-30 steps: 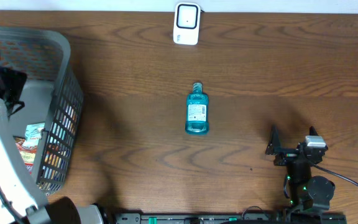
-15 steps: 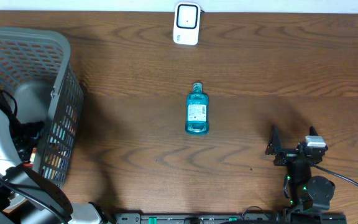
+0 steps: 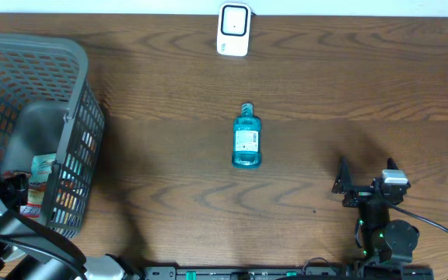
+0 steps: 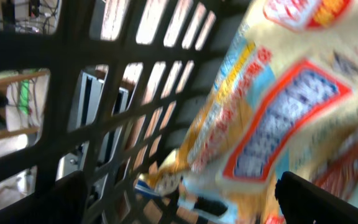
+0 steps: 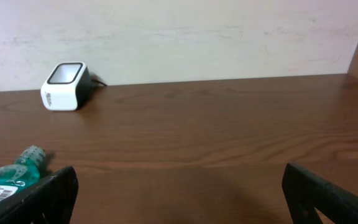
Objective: Scan the item barcode
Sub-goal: 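Reach the left gripper back into the basket and grasp the snack bag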
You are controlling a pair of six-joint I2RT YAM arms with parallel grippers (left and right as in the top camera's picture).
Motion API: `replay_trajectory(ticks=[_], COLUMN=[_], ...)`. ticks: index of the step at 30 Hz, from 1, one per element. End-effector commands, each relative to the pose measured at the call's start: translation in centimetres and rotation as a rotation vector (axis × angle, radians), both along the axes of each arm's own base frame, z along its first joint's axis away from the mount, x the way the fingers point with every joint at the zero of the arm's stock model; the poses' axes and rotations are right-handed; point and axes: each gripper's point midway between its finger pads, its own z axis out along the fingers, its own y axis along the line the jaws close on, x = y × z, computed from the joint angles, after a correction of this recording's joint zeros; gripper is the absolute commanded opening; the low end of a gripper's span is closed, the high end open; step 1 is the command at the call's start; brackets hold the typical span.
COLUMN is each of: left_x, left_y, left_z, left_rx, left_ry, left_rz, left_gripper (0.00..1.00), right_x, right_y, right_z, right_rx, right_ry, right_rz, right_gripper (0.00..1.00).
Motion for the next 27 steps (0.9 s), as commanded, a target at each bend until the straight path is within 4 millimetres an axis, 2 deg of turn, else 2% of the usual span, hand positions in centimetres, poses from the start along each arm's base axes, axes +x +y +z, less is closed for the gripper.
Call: replay_trajectory(ticks=[1, 8, 17, 22, 23, 26, 27], left_x=[-2.0, -2.2, -2.2, -3.0, -3.1, -3.3, -3.3], left_y=[0.4, 0.5, 0.5, -0.5, -0.7, -1.8, -2.8], left_z=[-1.3, -4.9, -7.2, -9.9, -10.4, -12.5, -13.6], left_rx=[0.023, 0.043, 0.067, 0.07, 0.071, 0.06, 0.033], left_ry=[0.036, 0.005, -0.016, -0.019, -0.02, -0.05, -0.077], left_rz=[0.086, 0.108, 0.109, 0.109, 0.109, 0.112, 0.118], left_gripper=[0.97, 0.97, 0.97, 0.97, 0.95, 0.75, 0.57], right_x=[0.0, 0.0, 0.0, 0.0, 0.0, 0.0, 0.0], right_y=[0.4, 0.4, 0.4, 0.4, 0.4, 0.4, 0.4], right_z=[0.0, 0.0, 0.0, 0.0, 0.0, 0.0, 0.0], right_rx=[0.013, 0.013, 0.013, 0.013, 0.013, 0.013, 0.013], right_ry=[0.0, 0.0, 0.0, 0.0, 0.0, 0.0, 0.0], right_rz=[0.015, 0.015, 0.015, 0.015, 0.015, 0.015, 0.015], right_gripper=[0.99, 0.99, 0.99, 0.99, 0.99, 0.99, 0.99])
